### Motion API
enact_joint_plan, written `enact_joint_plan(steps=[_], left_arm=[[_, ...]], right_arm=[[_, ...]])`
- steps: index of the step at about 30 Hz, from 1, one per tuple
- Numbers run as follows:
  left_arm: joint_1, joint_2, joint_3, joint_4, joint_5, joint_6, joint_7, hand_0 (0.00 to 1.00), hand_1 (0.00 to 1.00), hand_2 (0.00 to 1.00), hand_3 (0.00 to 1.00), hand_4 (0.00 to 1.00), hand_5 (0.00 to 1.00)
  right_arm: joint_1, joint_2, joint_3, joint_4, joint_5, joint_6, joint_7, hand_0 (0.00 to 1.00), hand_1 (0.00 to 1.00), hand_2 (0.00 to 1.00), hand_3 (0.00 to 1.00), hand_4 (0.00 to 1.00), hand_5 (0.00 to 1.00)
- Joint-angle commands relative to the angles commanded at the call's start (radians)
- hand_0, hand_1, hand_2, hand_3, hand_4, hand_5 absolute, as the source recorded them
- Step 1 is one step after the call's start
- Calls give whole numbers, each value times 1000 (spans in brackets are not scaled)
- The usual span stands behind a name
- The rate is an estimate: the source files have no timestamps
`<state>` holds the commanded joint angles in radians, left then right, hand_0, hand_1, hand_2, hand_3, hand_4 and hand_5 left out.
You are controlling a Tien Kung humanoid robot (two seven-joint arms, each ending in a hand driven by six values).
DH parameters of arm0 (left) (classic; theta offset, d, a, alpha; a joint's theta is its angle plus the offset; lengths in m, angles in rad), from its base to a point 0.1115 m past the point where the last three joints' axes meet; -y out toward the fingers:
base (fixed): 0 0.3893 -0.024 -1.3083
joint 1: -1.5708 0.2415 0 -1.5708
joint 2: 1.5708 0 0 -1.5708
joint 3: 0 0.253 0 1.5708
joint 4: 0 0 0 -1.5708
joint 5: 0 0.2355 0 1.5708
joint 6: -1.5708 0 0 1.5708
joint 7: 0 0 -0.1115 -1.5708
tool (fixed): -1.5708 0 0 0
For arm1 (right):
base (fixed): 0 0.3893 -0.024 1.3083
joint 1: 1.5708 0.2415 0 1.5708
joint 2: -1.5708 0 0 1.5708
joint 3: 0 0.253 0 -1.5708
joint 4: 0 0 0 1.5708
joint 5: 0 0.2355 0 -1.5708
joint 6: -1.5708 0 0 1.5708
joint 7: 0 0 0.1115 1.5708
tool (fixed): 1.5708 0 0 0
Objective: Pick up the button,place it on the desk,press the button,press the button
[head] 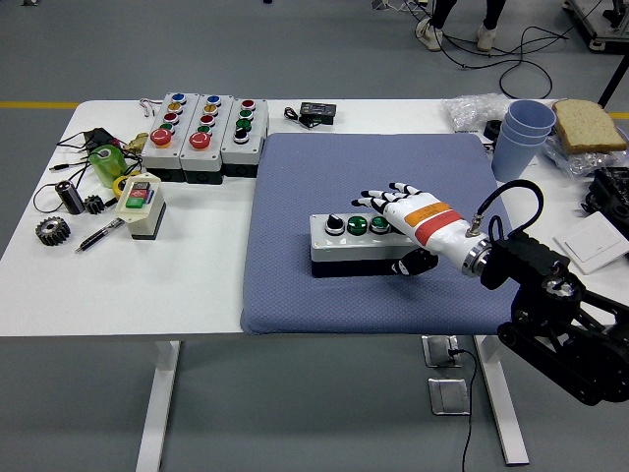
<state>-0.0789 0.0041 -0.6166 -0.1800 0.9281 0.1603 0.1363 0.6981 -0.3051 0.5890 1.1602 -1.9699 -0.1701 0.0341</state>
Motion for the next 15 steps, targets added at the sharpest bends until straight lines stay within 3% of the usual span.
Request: enact_joint_plan(steps=[6,9,10,15], left_arm=[[1,0,0,0,-1,0,0,622,660,678,599,337,644],[0,0,-1,0,-2,0,-1,622,660,678,599,337,644],[1,0,0,0,-4,0,-1,622,660,678,599,336,645],[3,-1,-6,0,8,0,1,622,660,678,599,336,645]], right_arm=[[-20,-21,19,52,14,-12,0,979,839,942,930,982,2],[-49,-55,46,137,22,-50,6,979,839,942,930,982,2],[-58,-64,55,163,26,-67,4,912,779,918,922,974,2],[-96,-98,95,263,6,-129,-43,912,779,918,922,974,2]])
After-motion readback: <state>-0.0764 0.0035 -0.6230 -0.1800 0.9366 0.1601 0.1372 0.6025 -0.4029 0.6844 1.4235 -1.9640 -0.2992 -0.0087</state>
